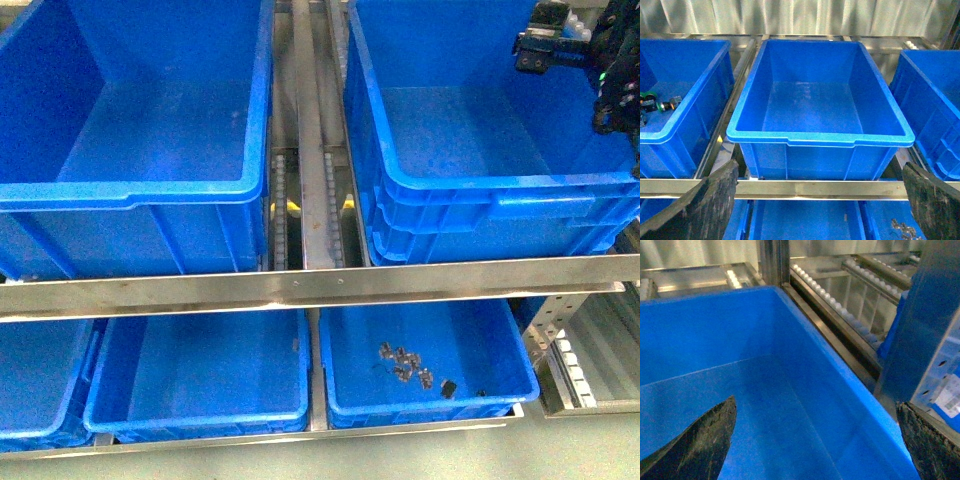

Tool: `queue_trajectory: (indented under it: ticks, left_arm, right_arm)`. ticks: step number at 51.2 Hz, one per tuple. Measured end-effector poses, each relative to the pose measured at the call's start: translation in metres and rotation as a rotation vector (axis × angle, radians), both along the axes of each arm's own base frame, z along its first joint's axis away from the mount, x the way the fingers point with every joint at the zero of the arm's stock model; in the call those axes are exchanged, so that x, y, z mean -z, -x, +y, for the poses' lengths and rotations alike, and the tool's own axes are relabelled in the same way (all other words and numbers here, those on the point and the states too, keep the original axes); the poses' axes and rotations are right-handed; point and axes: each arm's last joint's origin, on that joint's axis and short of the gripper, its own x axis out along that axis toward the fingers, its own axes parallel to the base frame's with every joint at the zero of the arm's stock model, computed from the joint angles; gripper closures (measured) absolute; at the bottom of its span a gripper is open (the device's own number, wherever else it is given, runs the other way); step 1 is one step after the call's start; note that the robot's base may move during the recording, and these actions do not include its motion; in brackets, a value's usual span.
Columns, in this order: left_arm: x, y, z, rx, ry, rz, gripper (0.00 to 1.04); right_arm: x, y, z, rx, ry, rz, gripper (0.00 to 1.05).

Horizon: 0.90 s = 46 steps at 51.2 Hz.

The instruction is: Pick red and yellow buttons and place in box

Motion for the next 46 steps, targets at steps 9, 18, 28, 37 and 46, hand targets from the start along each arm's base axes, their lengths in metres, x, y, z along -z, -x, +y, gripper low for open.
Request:
queue_trajectory:
  ticks: [9,18,28,37,46]
  left_arm:
    - [0.0,0.0,0.0,0.0,0.0,0.0,0.08]
    - [0.0,0.0,0.0,0.0,0.0,0.0,0.08]
    - [0.0,0.0,0.0,0.0,0.0,0.0,0.08]
    - [0.0,0.0,0.0,0.0,0.0,0.0,0.08]
    - [0.0,0.0,0.0,0.0,0.0,0.0,0.08]
  right_arm:
    - [-0.027,0.05,0.017,-0.017,-0.055,0.014,0.07]
    - [-0.035,0.114,0.047,-0.114,-0.097,0.016,0.07]
    - [-0.043,0.185,0.063,-0.194,-0.211,0.005,0.07]
    - [-0.06,0.225,0.06,-0.219,-0.284,-0.096,0.07]
    - [-0.048,0.269,0.035,-0.428,-0.064,0.006,0.35]
